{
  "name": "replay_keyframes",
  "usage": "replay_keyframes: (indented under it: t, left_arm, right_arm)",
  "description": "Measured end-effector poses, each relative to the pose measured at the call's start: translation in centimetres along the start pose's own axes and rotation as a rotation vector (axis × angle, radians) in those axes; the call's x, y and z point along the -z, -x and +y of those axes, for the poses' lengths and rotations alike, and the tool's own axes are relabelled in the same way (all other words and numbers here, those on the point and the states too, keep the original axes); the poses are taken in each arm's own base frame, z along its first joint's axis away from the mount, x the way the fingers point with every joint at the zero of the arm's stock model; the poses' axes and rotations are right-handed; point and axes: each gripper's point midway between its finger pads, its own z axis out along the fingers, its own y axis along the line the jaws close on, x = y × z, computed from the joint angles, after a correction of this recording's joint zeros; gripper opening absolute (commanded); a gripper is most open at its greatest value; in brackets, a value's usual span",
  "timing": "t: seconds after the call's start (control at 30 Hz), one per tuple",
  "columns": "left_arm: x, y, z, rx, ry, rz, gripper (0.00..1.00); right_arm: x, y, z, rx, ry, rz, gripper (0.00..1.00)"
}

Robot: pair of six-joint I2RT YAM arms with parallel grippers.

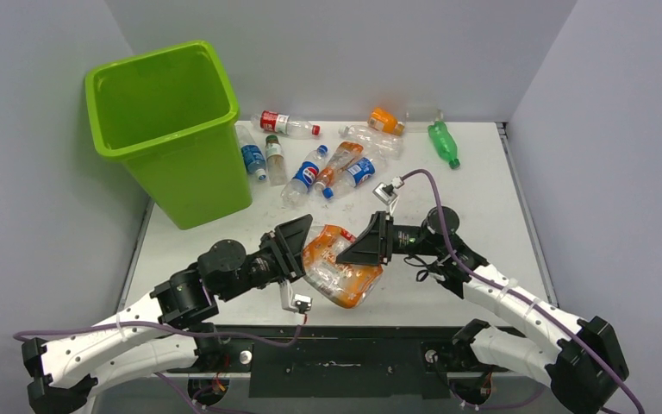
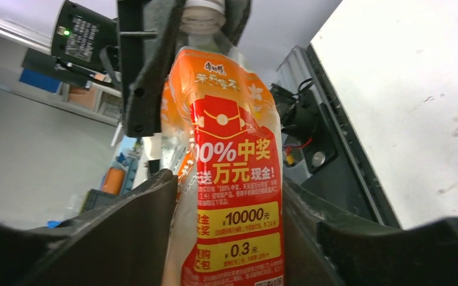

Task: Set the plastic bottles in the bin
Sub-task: Place the plastic bottle in the trash bin.

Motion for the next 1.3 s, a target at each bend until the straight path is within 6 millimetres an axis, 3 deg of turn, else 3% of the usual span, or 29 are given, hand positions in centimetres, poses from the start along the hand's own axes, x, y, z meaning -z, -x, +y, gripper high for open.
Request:
replay_keyframes:
  t: [0.07,0.17,0.2,0.23,0.43,0.53,0.6,0.77,0.87,0.93,1.03,1.17,1.27,1.3]
  left_arm:
    - [-0.1,0.1,-0.2,-0.002,-0.01,-0.003,0.0]
    - [-0.1,0.0,0.2,-0.001,0.009,0.001,0.32]
    - [-0.1,0.0,0.3,0.0,0.012,0.001,0.57]
    - [-0.1,0.0,0.2,0.004,0.008,0.001,0.97]
    - [-0.2,-0.3,0.1,0.131,0.026,0.018,0.96]
    - [-0.1,-0.7,-0.5,0.216,0.035,0.044,0.96]
    - [0.1,-0.9,-1.4,0.313,0.039,0.071,0.96]
    - [0.2,-0.4,-3.4,0.667,0.05,0.09,0.96]
    - [-0.4,0.3,-4.1,1.014,0.061,0.101,0.96]
    - [-1.2,0.6,-3.2,1.263,0.078,0.092,0.96]
    - [-2.4,-0.2,0.0,1.619,0.153,0.011,0.96]
    - [-3.2,-4.8,4.4,2.084,0.335,-0.173,0.96]
    - [-3.9,-7.5,6.9,2.322,0.419,-0.379,0.96]
    - [-4.3,-7.5,7.6,2.38,0.404,-0.456,0.96]
  right_arm:
    - [0.0,-0.2,0.4,0.01,0.011,0.014,0.33]
    - [0.0,-0.1,0.6,0.009,0.014,0.015,0.1]
    - [0.0,-0.1,0.6,0.002,0.011,0.016,0.06]
    - [0.0,0.0,0.6,0.005,0.01,0.013,0.05]
    - [1.1,1.5,0.9,0.088,-0.02,-0.063,0.05]
    - [2.6,4.0,1.5,0.188,-0.097,-0.167,0.05]
    - [4.0,6.3,3.3,0.323,-0.157,-0.277,0.05]
    - [8.0,8.7,8.0,0.627,-0.237,-0.497,0.05]
    - [9.9,9.2,8.8,0.74,-0.294,-0.582,0.05]
    - [10.7,9.3,8.1,0.779,-0.338,-0.614,0.05]
    - [11.3,8.9,5.4,0.79,-0.403,-0.626,0.05]
    - [11.4,8.1,1.9,0.768,-0.46,-0.608,0.05]
    - [11.3,7.9,1.2,0.765,-0.465,-0.607,0.05]
    - [11.3,8.0,1.3,0.769,-0.46,-0.611,0.05]
